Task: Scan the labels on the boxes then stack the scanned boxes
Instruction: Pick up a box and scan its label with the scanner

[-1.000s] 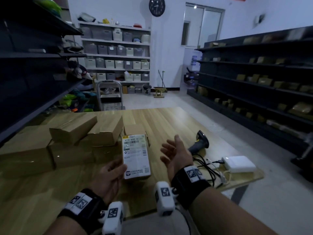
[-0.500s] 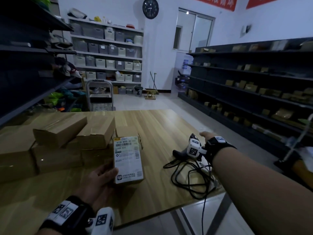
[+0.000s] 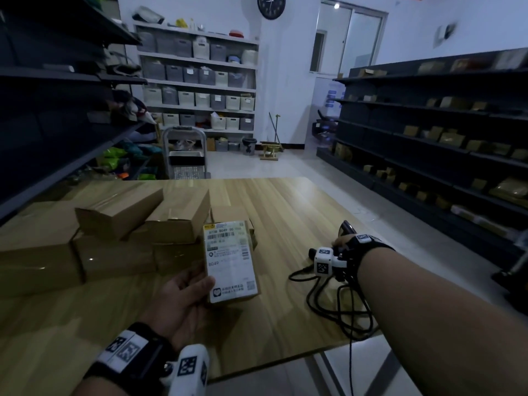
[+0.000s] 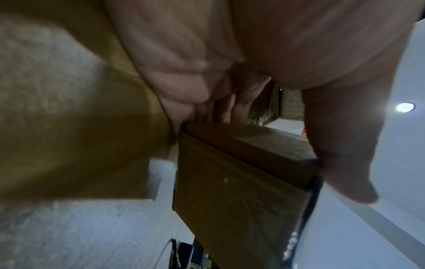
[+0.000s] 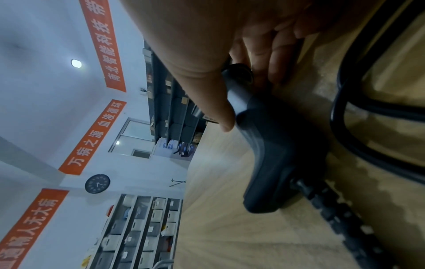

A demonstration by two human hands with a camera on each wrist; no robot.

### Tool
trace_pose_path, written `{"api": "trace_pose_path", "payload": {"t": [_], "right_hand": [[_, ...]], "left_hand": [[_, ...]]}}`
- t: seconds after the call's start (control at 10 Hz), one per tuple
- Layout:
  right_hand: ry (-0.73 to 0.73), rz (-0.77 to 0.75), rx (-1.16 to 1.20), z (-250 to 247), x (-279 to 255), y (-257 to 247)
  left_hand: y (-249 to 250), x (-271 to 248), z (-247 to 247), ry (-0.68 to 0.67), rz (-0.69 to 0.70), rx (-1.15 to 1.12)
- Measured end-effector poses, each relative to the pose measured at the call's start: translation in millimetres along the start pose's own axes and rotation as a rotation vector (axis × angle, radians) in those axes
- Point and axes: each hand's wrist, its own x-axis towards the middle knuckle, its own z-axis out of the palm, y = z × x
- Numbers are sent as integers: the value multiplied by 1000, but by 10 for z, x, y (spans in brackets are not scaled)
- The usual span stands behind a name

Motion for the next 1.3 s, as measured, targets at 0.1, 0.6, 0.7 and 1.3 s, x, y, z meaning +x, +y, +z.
{"api": "trace_pose_path", "payload": {"t": [0.1,0.6,0.7,1.3], "right_hand": [[-108,122,357,64,202,79],[138,-162,845,-301,-717,-449],[196,-360,865,-382,-999,-629],[-239,-438,357,120,-2205,-258]], "left_hand": [[-6,14,-15,-10,-13,-10],[12,-13,-38,32,-14,-3],[33,-54,13,50,-1,43],[-19,126,-264,172,78,339]]}}
